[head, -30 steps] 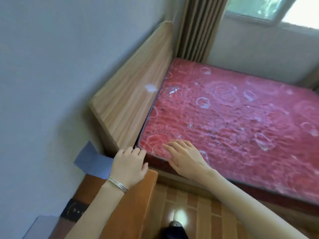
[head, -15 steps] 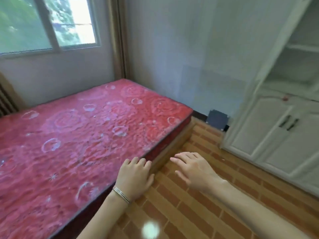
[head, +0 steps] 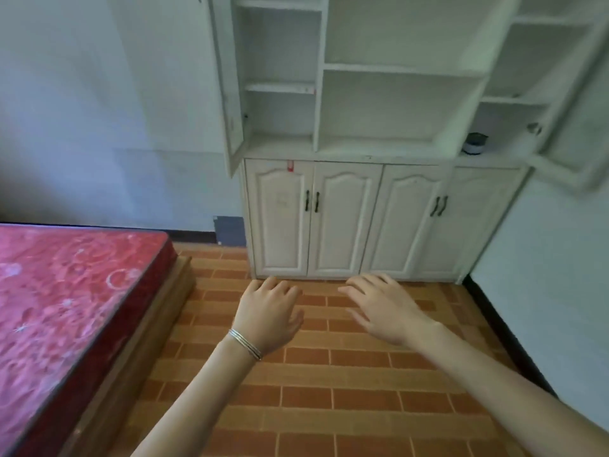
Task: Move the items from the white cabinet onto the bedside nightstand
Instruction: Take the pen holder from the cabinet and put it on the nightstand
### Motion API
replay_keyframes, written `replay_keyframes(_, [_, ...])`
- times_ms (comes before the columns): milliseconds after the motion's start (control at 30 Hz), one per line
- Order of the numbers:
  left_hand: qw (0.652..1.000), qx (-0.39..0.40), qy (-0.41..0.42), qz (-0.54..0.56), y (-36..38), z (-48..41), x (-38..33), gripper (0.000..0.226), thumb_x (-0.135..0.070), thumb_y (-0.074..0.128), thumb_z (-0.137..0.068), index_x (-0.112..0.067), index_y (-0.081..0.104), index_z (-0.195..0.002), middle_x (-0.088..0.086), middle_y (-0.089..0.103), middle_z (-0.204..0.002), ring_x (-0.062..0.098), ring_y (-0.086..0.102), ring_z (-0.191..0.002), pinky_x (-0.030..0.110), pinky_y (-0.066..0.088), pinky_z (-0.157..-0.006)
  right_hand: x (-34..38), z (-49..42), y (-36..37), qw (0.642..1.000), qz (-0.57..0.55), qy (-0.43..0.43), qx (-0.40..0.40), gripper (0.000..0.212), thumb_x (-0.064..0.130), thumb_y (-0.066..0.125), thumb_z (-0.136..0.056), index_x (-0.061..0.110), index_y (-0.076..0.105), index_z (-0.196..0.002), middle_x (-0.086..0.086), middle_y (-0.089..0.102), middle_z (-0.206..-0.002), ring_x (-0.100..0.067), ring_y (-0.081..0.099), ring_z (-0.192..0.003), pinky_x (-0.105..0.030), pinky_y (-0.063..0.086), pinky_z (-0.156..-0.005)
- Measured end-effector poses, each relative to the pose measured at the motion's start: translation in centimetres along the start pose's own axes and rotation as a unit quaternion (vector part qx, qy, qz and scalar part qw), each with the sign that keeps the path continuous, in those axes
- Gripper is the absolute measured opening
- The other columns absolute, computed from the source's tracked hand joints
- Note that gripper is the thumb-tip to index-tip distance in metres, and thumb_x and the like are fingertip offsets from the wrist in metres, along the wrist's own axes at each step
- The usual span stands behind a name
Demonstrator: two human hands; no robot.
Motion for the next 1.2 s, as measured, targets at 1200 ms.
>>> replay_keyframes(1200, [0.941, -0.18, 0.27, 0.095, 4.3, -52.0, -18.1, 0.048, -0.033, 0.074, -0.069, -0.019, 0.063, -0.113, 0.0, 0.066, -0.108, 0.022, 0.062, -0.099, 0.038, 0.052, -0.079, -45.3, -4.1, -1.6, 0.949, 0.029, 0.286, -0.131, 0.045, 0.024, 0.049, -0.092, 0.014, 0.042, -0.135, -0.008, 0.045, -0.138, -0.023, 0.044, -0.123, -0.038, 0.037, -0.098])
Point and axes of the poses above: each hand's wrist, its own z-axis away from the middle knuckle, its own y-axis out of the palm, x = y × z, the point moved 2 cm from there along -z, towards the middle knuckle
